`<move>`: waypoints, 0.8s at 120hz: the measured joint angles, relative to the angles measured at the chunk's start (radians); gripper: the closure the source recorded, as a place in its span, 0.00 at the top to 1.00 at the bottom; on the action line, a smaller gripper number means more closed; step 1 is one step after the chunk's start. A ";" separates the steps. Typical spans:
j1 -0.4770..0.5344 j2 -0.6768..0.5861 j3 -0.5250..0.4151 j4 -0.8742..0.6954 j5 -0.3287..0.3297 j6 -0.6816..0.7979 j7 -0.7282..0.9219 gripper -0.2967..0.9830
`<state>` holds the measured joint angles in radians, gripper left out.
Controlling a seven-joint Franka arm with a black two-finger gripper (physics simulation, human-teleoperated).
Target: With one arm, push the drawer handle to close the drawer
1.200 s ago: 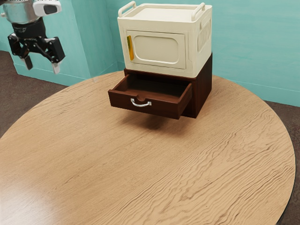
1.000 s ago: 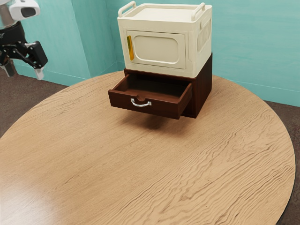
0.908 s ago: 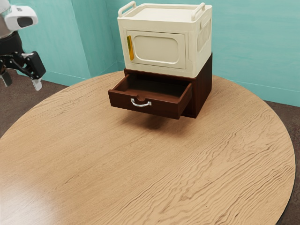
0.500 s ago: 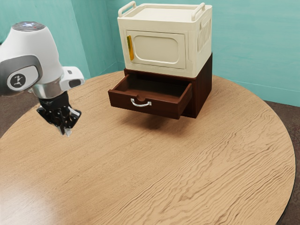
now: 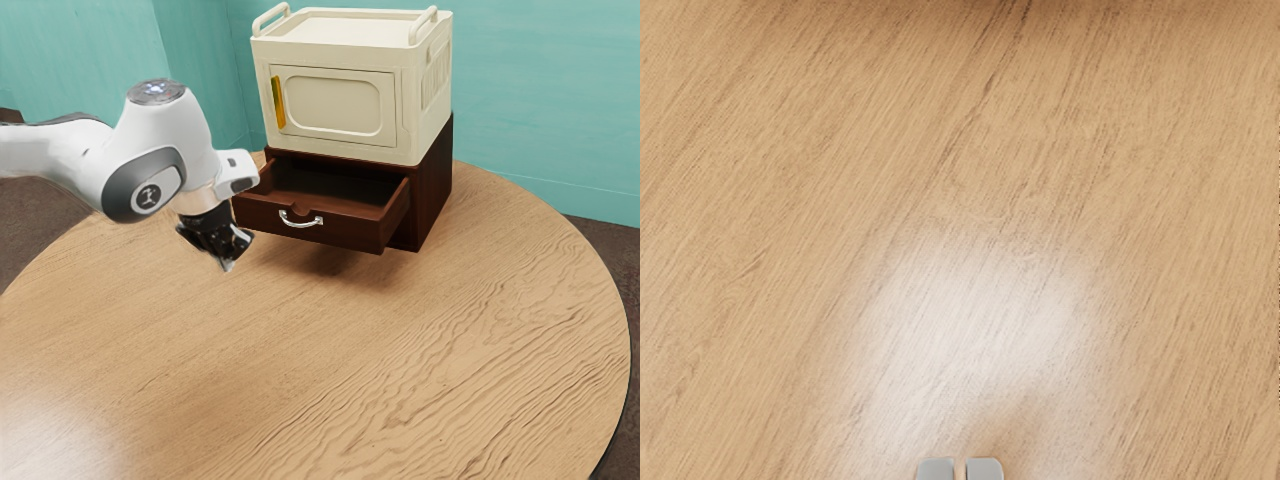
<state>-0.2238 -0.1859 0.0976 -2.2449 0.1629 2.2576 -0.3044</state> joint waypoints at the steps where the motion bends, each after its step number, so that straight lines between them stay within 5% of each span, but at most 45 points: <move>1: 0.000 0.009 0.000 0.007 0.000 0.003 0.001 0.16; 96: 0.005 0.377 -0.007 0.308 -0.049 0.147 0.099 0.15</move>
<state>-0.2185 0.1913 0.0905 -1.9371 0.1142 2.4042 -0.2058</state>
